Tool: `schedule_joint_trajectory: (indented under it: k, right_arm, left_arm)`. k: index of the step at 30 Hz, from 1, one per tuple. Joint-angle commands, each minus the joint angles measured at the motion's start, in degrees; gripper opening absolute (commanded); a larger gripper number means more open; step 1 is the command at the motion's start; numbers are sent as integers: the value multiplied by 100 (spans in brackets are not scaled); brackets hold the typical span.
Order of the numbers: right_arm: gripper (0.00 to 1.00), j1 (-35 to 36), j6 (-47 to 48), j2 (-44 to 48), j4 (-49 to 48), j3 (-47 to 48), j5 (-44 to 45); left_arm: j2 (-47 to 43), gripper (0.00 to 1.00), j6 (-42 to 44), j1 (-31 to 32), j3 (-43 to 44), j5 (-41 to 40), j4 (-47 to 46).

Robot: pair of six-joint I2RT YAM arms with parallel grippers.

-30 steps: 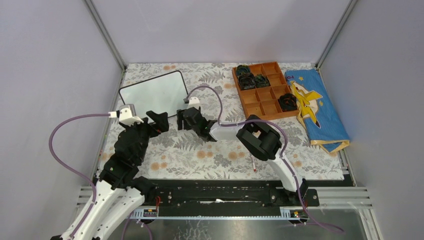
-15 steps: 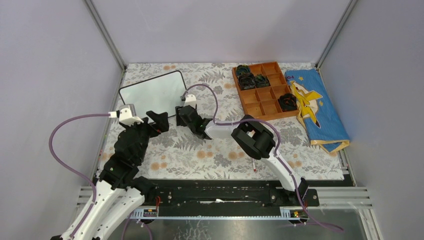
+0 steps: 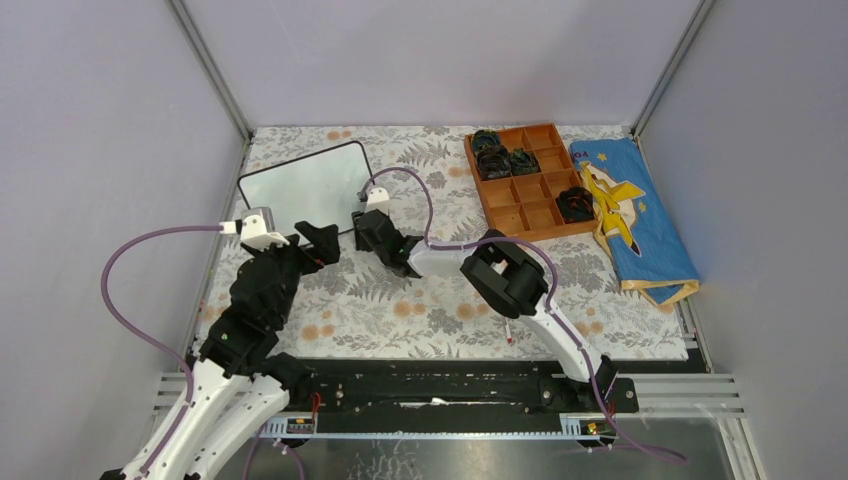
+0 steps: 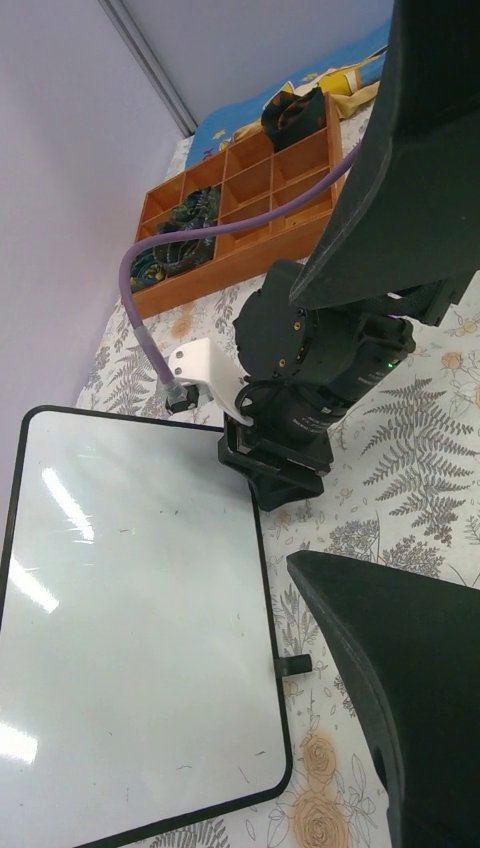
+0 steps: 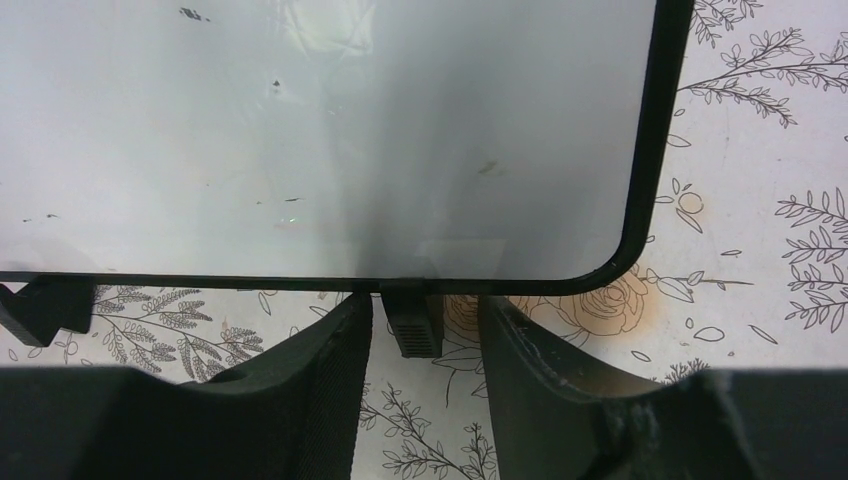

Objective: Write a sentence on the whiteboard
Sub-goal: Move the whiteboard to the center of the board.

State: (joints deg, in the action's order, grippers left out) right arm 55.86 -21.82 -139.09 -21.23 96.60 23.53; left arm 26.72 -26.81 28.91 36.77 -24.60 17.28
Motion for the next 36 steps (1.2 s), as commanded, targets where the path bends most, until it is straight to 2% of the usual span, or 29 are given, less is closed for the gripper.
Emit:
schedule_joint_trajectory:
  k: [1, 6, 12, 17, 18, 26, 36]
  right_arm:
    - [47, -48, 68, -226, 224, 195, 99]
    - [34, -40, 53, -167, 204, 87, 115]
    - [22, -42, -14, 20, 164, -211, 165]
    - [7, -44, 62, 356, -18, -820, 240]
    - [1, -46, 78, 433, -54, -938, 253]
    - [0, -47, 88, 1214, -282, -2137, 641]
    - [0, -43, -455, 2694, -334, -4505, 1340]
  left_arm:
    - [-13, 99, 68, 45, -59, 24, -348]
    - [13, 99, 62, 40, -48, 25, -348]
    - [18, 99, 54, 44, -45, 14, -320]
    - [-9, 99, 44, 44, -41, 0, -321]
    - [-9, 99, 44, 45, -49, -1, -320]
    - [13, 99, 46, 40, -47, 37, -320]
    - [91, 99, 35, 53, -44, 98, -330]
